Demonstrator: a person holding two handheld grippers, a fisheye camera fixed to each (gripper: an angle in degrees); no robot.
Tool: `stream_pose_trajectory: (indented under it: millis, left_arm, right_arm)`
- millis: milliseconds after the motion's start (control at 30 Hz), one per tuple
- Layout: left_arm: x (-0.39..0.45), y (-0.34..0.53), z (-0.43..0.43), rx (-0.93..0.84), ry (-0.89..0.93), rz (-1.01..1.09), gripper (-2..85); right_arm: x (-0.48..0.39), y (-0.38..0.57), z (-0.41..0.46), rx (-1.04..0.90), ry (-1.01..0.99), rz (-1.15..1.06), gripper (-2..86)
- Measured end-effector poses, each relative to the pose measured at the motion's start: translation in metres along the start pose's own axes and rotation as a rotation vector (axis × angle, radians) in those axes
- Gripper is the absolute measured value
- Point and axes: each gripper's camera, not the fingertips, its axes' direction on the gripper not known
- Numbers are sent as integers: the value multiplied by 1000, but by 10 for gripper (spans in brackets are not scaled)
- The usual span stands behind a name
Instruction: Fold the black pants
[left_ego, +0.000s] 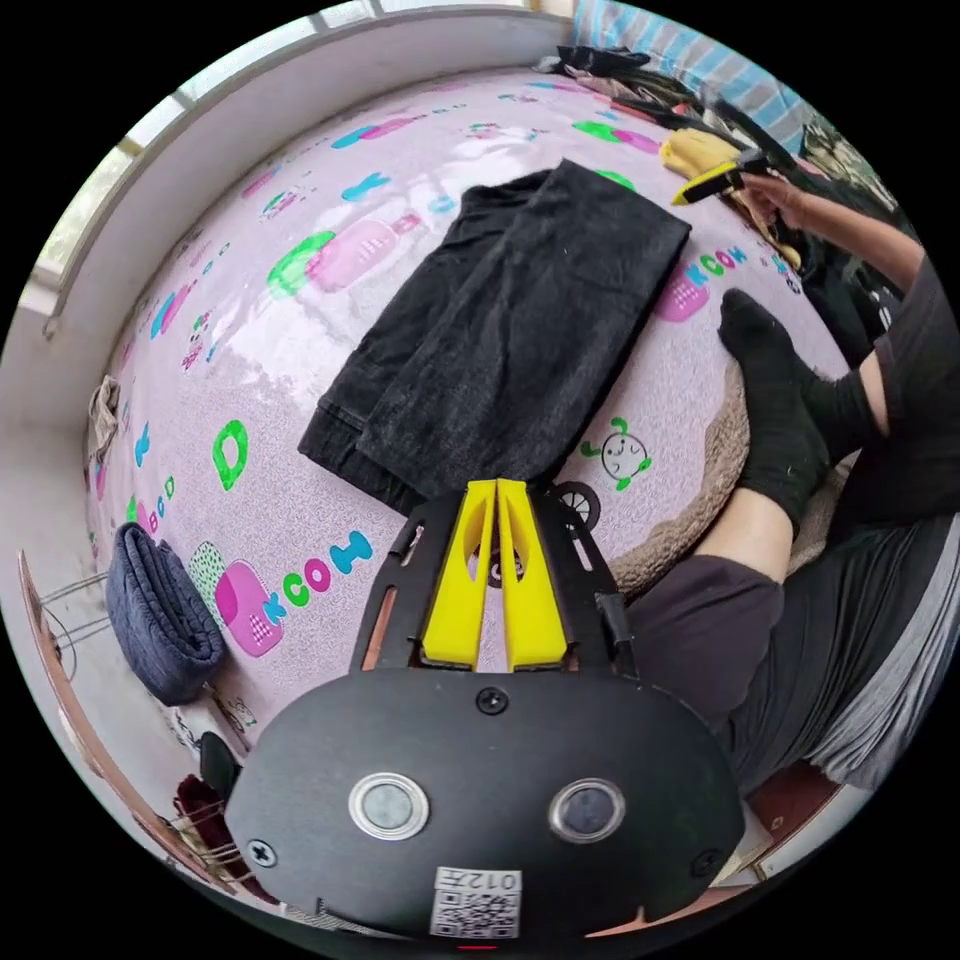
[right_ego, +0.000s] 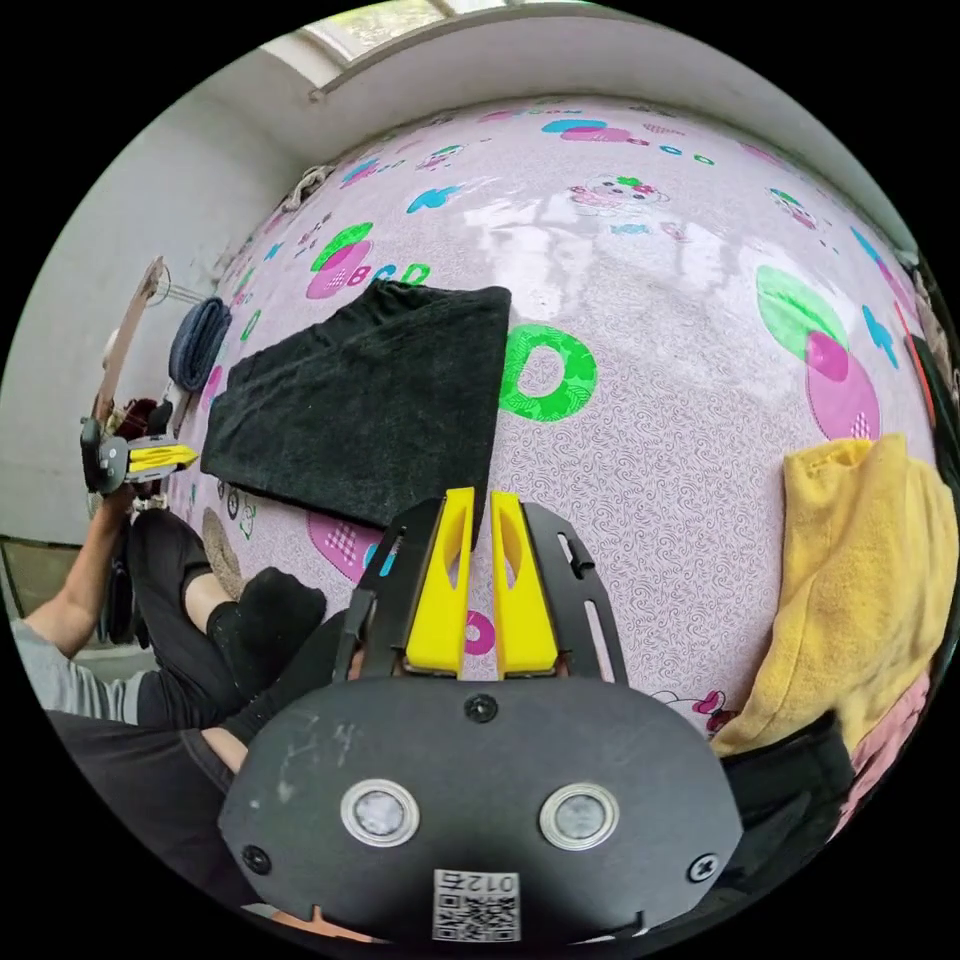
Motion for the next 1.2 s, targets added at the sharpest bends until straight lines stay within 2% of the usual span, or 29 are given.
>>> stream_pose_trajectory:
  millis: [133, 267, 333, 633, 833, 967, 1067, 1200]
  left_arm:
    - [-9, -18, -4, 53, 75, -113, 4]
    - [-11, -39, 35, -123, 65, -150, 4]
    - [-11, -42, 42, -120, 51, -143, 3]
    - [-5, -77, 43, -216, -128, 113, 0]
    - [-22, -98, 49, -281, -246, 137, 0]
    - [-25, -102, 41, -296, -201, 76, 0]
    - [-10, -102, 19, -224, -245, 25, 2]
    - [16, -110, 11, -126, -331, -5, 2]
  right_arm:
    - [-3, -21, -9, -11, -217, 173, 77]
    - [-28, -38, -13, -44, -271, 238, 58]
    - [-37, -42, -13, -72, -334, 259, 37]
    - [-96, -9, -16, -44, -564, 438, 9]
    - [-174, -3, -5, -158, -591, 322, 25]
    - [-181, -29, -28, -54, -559, 330, 68]
    - [-179, -59, -41, 3, -528, 343, 95]
    - [-187, -90, -29, -37, -528, 346, 105]
